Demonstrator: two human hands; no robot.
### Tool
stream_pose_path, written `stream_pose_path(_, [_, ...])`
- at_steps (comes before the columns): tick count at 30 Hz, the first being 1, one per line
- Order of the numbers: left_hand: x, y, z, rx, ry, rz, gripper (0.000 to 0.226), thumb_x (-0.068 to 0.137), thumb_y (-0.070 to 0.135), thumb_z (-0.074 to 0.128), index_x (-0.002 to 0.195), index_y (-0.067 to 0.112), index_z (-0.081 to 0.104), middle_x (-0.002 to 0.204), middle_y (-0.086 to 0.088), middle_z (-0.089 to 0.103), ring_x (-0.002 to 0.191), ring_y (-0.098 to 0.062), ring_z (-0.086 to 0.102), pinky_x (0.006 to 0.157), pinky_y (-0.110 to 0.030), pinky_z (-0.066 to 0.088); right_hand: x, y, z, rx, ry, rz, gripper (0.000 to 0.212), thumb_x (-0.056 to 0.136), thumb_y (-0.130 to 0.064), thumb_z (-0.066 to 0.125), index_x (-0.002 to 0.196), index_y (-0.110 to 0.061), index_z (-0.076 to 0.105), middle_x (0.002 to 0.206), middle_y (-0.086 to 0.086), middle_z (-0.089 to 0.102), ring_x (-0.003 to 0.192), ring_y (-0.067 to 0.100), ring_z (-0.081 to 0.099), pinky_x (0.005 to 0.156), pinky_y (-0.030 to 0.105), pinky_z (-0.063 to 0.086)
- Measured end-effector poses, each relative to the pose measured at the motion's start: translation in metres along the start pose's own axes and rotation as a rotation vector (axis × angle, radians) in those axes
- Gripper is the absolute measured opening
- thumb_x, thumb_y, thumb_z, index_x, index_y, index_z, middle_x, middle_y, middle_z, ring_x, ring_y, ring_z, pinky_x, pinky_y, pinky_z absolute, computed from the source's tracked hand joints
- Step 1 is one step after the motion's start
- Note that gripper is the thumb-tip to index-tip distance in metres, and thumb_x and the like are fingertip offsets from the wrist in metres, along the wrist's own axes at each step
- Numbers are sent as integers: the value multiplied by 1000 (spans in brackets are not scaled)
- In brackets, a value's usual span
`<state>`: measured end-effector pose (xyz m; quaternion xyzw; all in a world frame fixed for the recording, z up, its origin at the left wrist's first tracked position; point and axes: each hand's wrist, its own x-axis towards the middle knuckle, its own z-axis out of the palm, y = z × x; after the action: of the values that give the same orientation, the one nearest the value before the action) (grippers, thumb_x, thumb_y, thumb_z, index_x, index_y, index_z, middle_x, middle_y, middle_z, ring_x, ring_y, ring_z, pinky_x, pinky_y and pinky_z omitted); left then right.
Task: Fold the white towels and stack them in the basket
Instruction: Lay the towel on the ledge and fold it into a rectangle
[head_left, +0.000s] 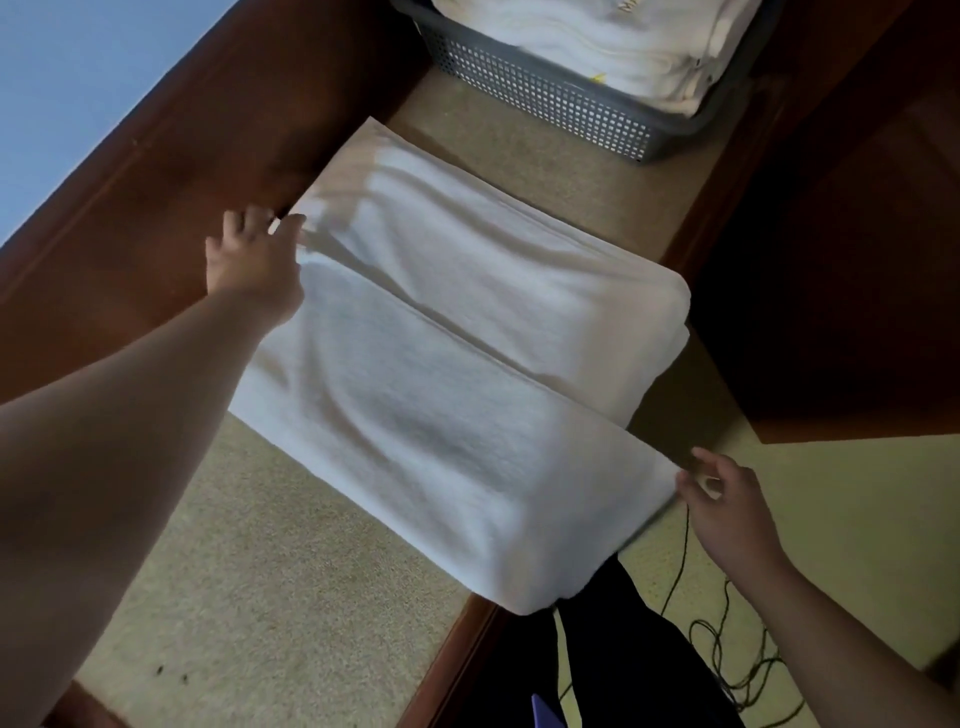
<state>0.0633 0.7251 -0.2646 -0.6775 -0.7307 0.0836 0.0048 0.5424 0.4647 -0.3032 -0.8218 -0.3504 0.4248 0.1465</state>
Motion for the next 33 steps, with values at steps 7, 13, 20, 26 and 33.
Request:
stream_pose_path(7, [-121,70,10,-363,-129,-124,92,90,87,35,164,38,13,173,-7,10,159,-35,8,124,-61,12,-41,-38,64,-242,-75,-545,68,102,-32,60,162,-30,29,171,-7,14,158,17,18,124,45,33])
stream_pose_path(13, [-169,84,66,-318,-264,-146,97,85,95,14,164,41,-5,173,-10,-14,159,-34,-12,125,-65,-1,-62,-104,134,-548,-157,-1059,72,103,-29,51,166,-22,18,175,6,-1,161,26,-6,130,49,8])
stream_pose_path(20, [-145,57,73,-325,-211,-150,95,83,97,13,162,47,-10,173,-5,-19,159,-32,-16,125,-61,-7,-47,-74,153,-922,-198,-997,72,103,-72,27,162,-49,-6,172,1,-23,157,37,-23,119,75,-2])
stream_pose_path(26, [-89,15,63,-297,-297,-334,108,69,106,10,159,51,-14,172,-5,-22,158,-37,-19,121,-67,-9,-56,-34,126,-1013,-145,-944,71,100,-77,25,162,-51,4,174,6,-13,159,40,-10,115,80,6])
stream_pose_path(33, [-138,24,63,-514,-100,-544,72,105,57,31,167,24,13,175,-8,0,161,-27,-2,129,-54,2,-67,-94,180,-800,-164,-995,64,104,-48,44,163,-35,23,175,6,4,160,40,2,121,72,11])
